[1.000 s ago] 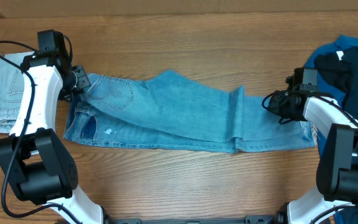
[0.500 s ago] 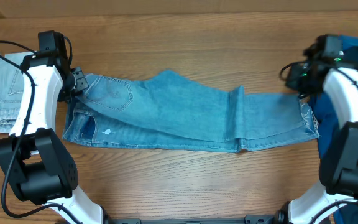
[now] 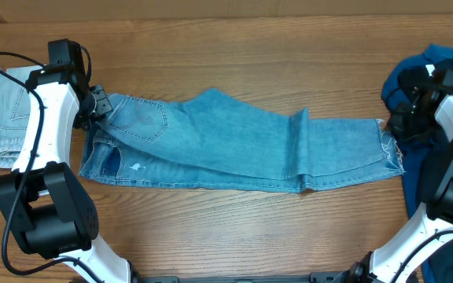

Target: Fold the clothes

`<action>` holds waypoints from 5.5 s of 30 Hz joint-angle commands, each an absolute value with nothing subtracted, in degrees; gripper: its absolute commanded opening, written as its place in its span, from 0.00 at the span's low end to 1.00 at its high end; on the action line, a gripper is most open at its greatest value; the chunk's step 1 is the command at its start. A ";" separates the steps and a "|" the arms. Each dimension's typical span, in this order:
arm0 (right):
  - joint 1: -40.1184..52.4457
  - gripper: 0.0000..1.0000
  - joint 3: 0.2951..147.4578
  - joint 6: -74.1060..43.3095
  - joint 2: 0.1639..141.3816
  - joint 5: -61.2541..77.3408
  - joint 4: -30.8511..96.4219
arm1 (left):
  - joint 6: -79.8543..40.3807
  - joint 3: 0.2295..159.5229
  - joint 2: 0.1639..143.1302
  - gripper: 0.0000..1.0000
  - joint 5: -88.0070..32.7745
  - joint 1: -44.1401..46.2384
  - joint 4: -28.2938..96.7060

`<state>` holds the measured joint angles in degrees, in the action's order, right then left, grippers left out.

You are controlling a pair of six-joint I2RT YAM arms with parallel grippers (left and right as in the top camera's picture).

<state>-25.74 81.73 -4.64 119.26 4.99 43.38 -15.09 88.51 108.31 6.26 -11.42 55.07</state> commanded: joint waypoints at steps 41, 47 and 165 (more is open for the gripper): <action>-23.05 0.57 115.77 -25.21 108.97 3.86 97.06 | -15.86 88.12 108.01 0.26 1.04 -11.99 51.81; -22.98 0.60 107.37 -26.85 92.31 1.32 93.54 | -15.84 88.12 108.01 0.30 1.06 -11.99 52.21; -22.02 0.04 74.41 -33.85 96.33 11.42 36.91 | -15.86 98.72 107.98 0.04 -0.25 -11.99 52.42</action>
